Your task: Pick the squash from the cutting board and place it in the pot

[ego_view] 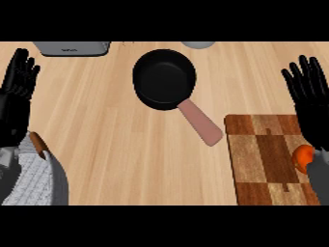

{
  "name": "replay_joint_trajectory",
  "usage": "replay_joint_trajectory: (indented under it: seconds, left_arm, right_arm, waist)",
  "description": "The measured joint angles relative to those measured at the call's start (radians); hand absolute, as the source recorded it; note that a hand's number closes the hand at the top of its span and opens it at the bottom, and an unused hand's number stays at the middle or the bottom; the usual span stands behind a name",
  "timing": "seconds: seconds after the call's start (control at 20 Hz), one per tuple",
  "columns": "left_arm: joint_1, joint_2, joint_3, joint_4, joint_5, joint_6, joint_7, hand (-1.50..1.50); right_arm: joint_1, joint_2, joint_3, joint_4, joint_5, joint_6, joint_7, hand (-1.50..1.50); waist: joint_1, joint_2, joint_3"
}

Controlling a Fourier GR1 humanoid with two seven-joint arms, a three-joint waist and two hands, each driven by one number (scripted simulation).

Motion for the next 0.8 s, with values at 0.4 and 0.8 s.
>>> replay_joint_trajectory:
  seconds: [0.4, 0.8]
  left_arm:
    - [0.115, 0.069, 0.016, 0.046, -0.035, 0.006, 0.057, 0.0]
    - [0.151, 0.082, 0.013, 0.037, -0.037, -0.014, 0.091, 0.0]
  right_arm:
    - [0.271, -0.156, -0.157, 0.173, 0.15, -0.272, 0.118, -1.5]
    - [0.532, -0.186, -0.219, 0.103, 0.439, -0.668, 0.019, -1.5]
  waist:
    - [-0.07, 0.043, -0.034]
    - [-0.074, 0.019, -0.025]
